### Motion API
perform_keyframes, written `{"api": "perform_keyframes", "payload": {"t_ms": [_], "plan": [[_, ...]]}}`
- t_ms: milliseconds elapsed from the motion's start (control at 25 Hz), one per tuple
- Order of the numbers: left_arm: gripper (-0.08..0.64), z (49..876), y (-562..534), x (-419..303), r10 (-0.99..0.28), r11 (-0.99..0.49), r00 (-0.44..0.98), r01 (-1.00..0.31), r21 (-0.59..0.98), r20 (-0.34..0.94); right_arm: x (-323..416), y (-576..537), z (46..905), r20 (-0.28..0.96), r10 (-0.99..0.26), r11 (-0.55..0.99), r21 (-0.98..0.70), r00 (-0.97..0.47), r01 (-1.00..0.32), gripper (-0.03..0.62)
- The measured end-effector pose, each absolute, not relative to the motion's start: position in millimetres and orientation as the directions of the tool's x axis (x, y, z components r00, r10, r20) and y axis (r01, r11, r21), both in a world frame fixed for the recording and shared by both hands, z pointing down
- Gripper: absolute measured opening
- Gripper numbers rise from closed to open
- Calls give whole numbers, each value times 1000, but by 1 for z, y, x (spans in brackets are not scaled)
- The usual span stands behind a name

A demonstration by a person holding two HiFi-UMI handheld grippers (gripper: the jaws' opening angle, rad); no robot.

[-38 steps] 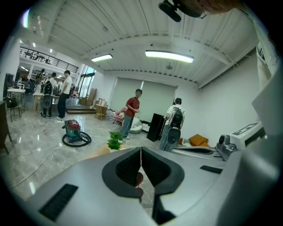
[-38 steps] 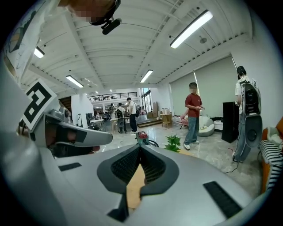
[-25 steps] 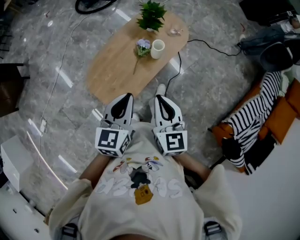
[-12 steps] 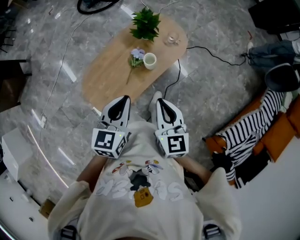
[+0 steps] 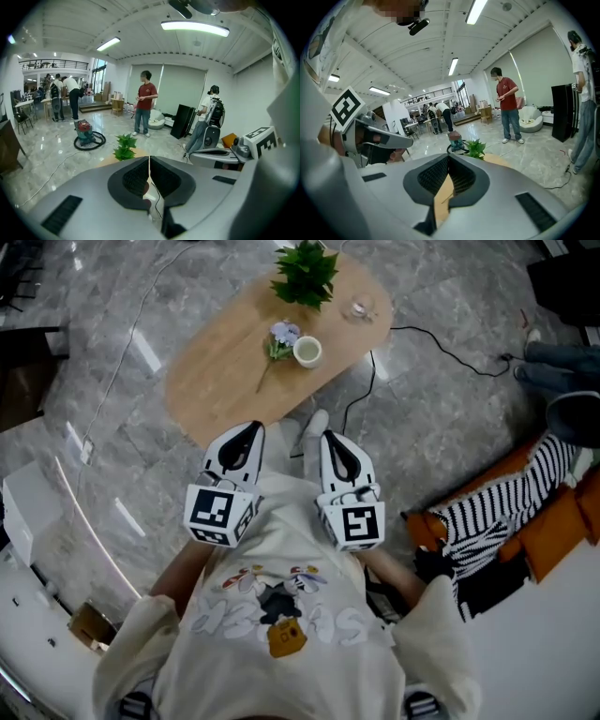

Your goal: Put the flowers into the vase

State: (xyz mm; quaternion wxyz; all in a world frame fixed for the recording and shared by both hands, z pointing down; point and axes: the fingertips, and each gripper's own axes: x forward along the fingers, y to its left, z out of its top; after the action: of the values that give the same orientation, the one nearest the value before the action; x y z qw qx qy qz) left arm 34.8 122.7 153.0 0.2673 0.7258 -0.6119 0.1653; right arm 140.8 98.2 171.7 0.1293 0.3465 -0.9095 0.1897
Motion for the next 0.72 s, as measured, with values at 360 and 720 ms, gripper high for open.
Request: {"api": "perform_keyframes", "payload": {"t_ms": [360, 720], "plan": [[14, 180, 110, 19, -773, -66, 159, -983, 172, 615, 133, 79, 192, 387, -536, 716, -263, -750, -647, 5], [14, 212, 101, 17, -749, -45, 162, -980, 195, 642, 115, 61, 210, 391, -519, 727, -265, -760, -633, 5]]}}
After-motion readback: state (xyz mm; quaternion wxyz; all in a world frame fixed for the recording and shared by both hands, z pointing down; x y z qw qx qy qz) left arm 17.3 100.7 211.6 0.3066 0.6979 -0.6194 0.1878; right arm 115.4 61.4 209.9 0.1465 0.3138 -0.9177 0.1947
